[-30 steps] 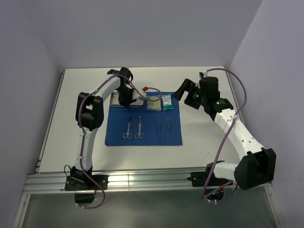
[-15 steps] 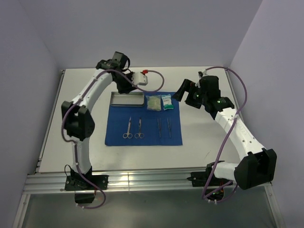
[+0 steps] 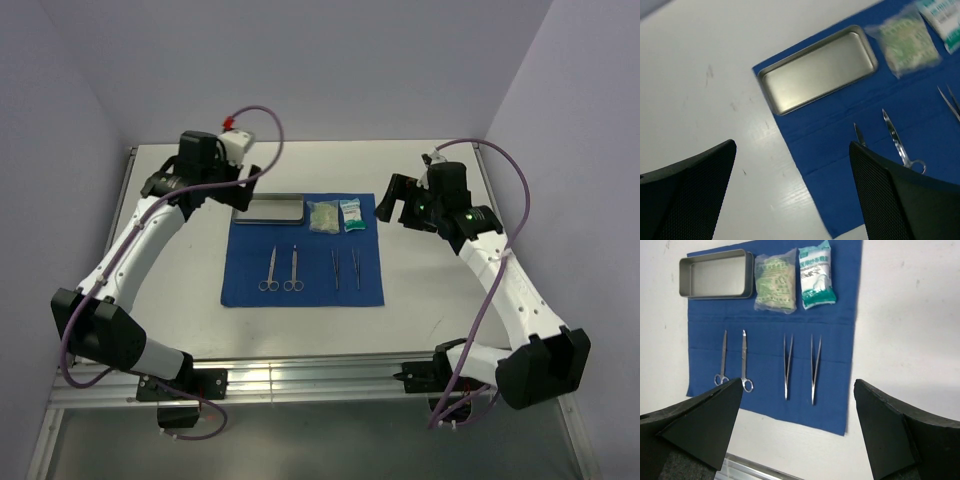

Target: Open and lay out the surgical kit

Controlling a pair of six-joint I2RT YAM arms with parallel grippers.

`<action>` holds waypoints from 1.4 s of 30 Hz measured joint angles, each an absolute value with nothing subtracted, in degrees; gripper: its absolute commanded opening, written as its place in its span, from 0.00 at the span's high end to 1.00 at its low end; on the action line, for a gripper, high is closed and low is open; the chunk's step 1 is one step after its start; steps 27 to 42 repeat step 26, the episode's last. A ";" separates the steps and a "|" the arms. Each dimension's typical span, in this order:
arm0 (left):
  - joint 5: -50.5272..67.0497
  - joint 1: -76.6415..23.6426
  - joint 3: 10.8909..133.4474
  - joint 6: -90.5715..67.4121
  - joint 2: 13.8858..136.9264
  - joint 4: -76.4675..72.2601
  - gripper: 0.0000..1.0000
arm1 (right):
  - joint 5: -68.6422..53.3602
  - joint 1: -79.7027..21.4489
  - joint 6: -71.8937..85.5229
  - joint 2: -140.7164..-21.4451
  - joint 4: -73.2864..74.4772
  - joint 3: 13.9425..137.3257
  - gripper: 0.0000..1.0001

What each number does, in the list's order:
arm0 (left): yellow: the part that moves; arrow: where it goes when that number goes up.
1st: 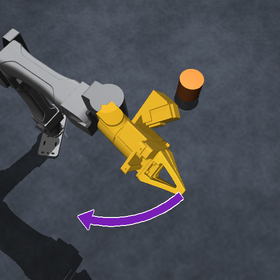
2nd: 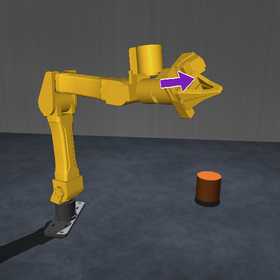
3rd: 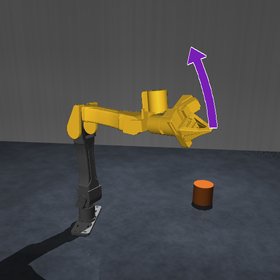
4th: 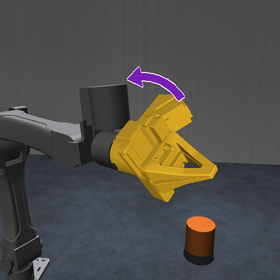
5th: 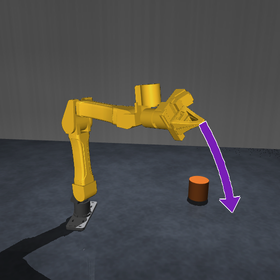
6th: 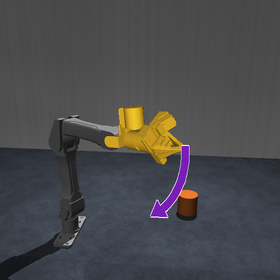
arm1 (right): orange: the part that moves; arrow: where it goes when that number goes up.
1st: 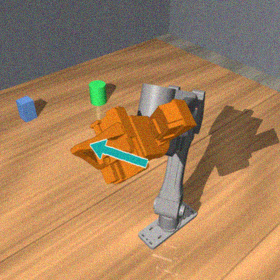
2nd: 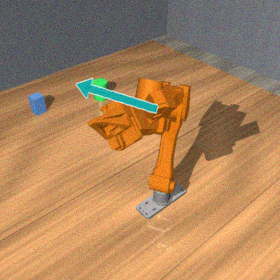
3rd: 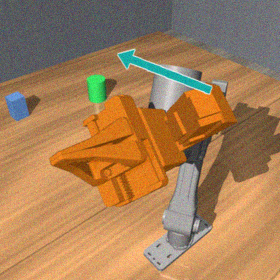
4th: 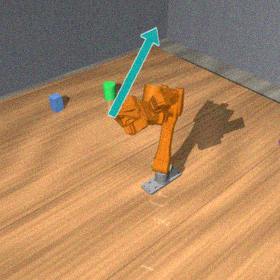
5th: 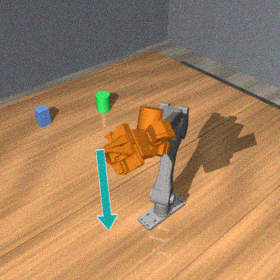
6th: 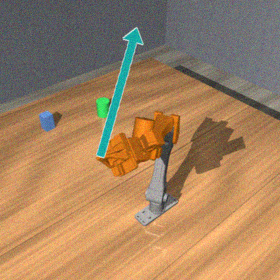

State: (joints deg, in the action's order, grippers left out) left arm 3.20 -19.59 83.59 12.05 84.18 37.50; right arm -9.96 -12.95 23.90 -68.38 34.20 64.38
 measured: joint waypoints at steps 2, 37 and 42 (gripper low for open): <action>1.39 -15.33 80.90 5.15 82.13 36.36 0.01 | -8.99 -12.95 23.66 -65.76 34.94 63.13 0.00; 1.61 1.45 64.16 -9.04 65.95 33.58 0.01 | 0.08 -15.05 21.32 -57.32 38.61 54.30 0.00; 1.61 1.45 64.16 -9.04 65.95 33.58 0.01 | 0.08 -15.05 21.32 -57.32 38.61 54.30 0.00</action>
